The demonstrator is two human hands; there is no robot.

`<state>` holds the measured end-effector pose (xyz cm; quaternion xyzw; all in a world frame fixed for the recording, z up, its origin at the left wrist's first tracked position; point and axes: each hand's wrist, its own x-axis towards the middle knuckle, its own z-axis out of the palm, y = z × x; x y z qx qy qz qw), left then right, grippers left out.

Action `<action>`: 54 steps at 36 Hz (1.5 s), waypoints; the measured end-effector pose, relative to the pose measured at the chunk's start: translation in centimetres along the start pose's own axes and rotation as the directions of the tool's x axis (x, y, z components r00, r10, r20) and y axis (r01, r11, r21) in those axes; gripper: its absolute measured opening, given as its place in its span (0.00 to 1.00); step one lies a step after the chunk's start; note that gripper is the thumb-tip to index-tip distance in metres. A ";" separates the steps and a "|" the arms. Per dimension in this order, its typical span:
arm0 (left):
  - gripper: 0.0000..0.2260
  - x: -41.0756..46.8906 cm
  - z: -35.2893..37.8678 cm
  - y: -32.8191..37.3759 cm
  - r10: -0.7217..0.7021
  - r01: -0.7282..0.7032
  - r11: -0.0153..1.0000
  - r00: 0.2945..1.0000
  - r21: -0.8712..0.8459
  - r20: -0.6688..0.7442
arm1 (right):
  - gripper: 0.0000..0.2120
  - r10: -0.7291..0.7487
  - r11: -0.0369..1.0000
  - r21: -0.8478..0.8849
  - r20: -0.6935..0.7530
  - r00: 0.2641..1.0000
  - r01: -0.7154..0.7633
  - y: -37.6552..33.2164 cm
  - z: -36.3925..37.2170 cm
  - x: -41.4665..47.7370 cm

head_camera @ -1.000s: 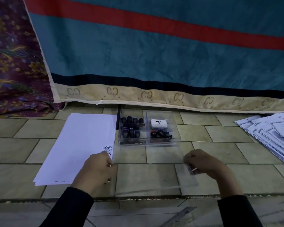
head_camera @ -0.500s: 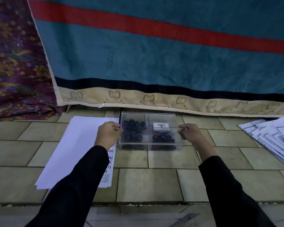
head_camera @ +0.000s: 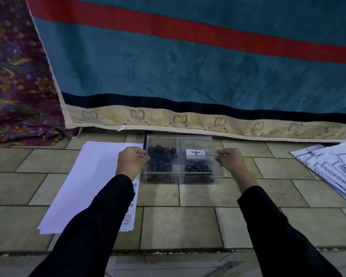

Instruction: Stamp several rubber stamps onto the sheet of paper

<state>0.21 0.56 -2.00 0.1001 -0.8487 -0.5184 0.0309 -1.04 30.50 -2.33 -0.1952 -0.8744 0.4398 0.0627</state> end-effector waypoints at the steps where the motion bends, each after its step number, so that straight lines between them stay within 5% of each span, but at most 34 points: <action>1: 0.12 0.0 0.0 -0.1 0.004 -0.004 1.000 1.000 -0.002 0.001 | 0.12 0.002 1.000 0.005 -0.003 1.000 -0.002 0.1 0.0 0.0; 18: 0.09 0.7 0.0 -0.5 -0.043 0.042 0.999 0.998 0.025 0.041 | 0.05 0.056 0.993 -0.105 0.003 0.998 -0.055 0.0 0.5 0.3; 27: 0.04 -0.3 -0.4 -0.9 -0.156 0.171 0.969 0.983 -0.177 0.098 | 0.04 0.124 0.992 -0.017 0.070 0.990 -0.123 0.0 0.3 -1.1; 37: 0.05 -2.5 -1.2 -2.4 -0.141 0.164 0.971 0.980 -0.172 0.138 | 0.05 0.093 0.995 0.014 0.083 0.992 -0.095 1.1 -0.6 -4.6; 43: 0.07 -3.0 -1.2 -3.0 -0.132 0.156 0.968 0.982 -0.195 0.132 | 0.14 0.082 0.994 0.062 0.071 0.994 -0.087 1.4 -0.5 -5.6; 47: 0.07 -3.0 -1.2 -3.0 -0.132 0.161 0.971 0.977 -0.176 0.167 | 0.11 0.082 0.991 0.096 0.079 0.994 -0.089 1.6 -0.6 -5.6; 49: 0.12 -3.2 -1.4 -2.8 -0.120 0.134 0.986 0.984 -0.099 0.132 | 0.06 0.094 0.989 0.107 0.086 0.992 -0.103 1.7 -0.7 -5.8; 51: 0.16 -4.0 -2.1 -2.4 -0.068 0.069 0.997 0.997 -0.027 0.024 | 0.17 0.089 0.992 0.086 0.044 0.995 -0.092 1.8 -1.3 -6.3; 54: 0.10 -7.1 -3.5 -2.8 0.036 -0.038 0.993 0.999 -0.113 -0.019 | 0.15 -0.036 0.988 0.143 -0.097 0.995 0.049 0.7 -3.6 -7.3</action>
